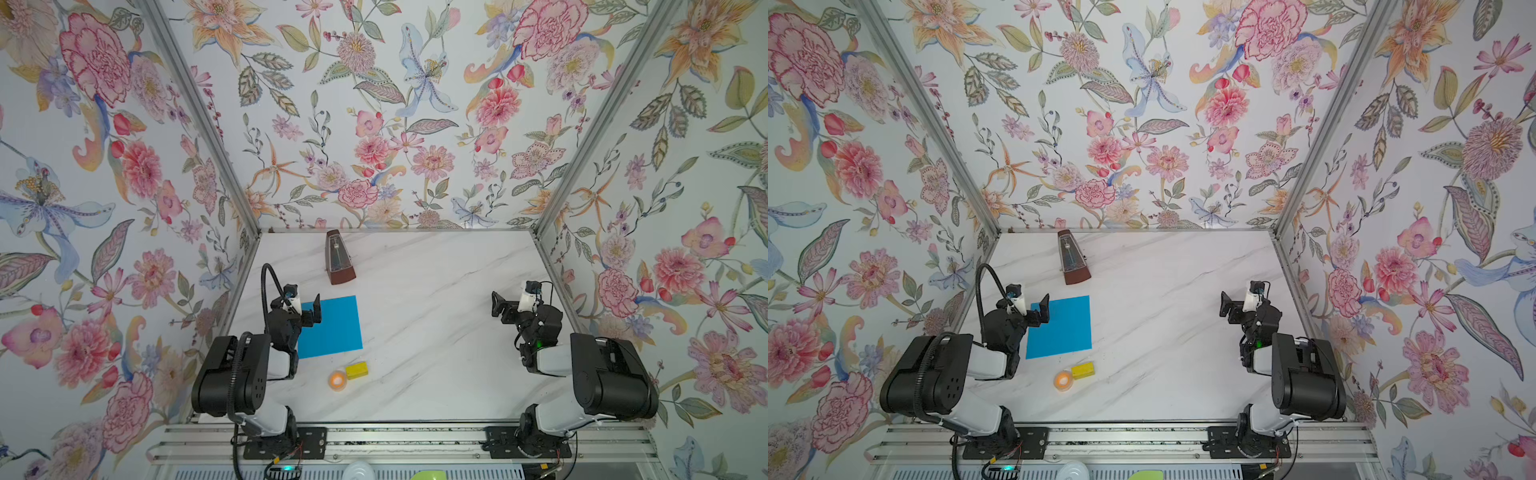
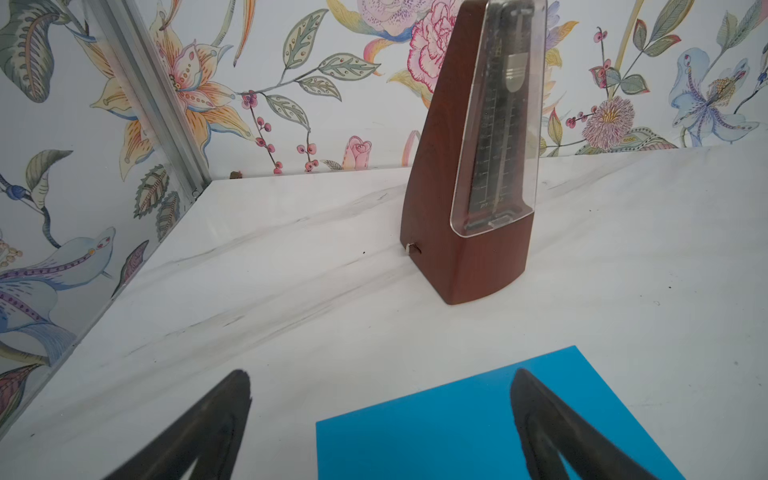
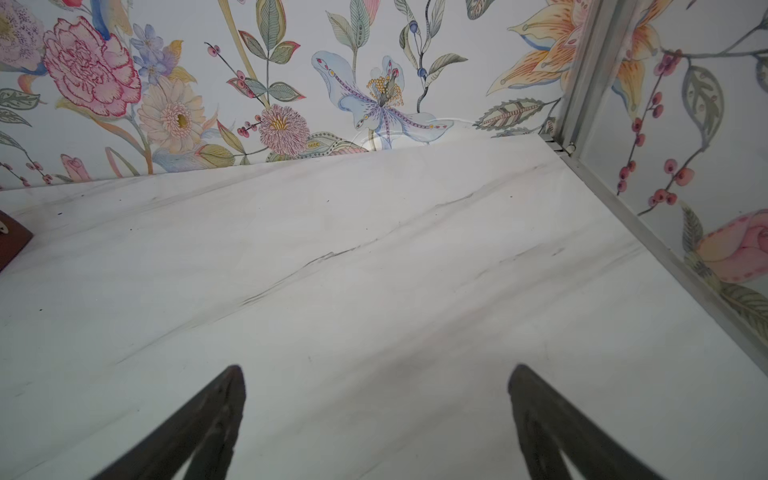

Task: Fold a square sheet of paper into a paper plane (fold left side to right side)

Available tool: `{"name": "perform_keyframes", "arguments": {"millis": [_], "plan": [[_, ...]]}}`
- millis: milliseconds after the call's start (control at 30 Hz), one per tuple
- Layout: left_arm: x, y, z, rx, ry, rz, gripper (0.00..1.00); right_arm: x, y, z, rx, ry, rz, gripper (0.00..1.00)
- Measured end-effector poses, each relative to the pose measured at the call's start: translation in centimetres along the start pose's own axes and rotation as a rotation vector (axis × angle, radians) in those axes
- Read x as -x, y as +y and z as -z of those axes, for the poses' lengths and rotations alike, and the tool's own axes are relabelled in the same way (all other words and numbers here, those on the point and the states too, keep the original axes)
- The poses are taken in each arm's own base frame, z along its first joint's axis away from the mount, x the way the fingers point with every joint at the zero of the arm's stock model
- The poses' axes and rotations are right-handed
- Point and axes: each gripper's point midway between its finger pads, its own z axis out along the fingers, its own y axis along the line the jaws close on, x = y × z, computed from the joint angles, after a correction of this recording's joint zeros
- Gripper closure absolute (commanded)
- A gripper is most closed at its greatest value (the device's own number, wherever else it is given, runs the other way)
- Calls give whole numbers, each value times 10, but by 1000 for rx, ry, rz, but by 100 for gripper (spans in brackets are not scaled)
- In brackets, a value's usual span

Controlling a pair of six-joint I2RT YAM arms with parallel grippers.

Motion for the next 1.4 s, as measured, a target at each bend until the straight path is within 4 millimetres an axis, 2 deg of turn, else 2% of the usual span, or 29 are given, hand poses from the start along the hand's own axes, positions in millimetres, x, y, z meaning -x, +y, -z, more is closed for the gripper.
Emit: {"name": "perform_keyframes", "arguments": {"millis": [1200, 1333, 1400], "plan": [[0, 2, 0, 7, 1, 1, 1, 1, -8, 0, -51, -3, 0, 1], [0, 7, 1, 37, 10, 9, 1, -2, -10, 0, -105, 15, 1, 1], [7, 12, 2, 64, 4, 15, 1, -1, -9, 1, -122, 17, 6, 1]]}}
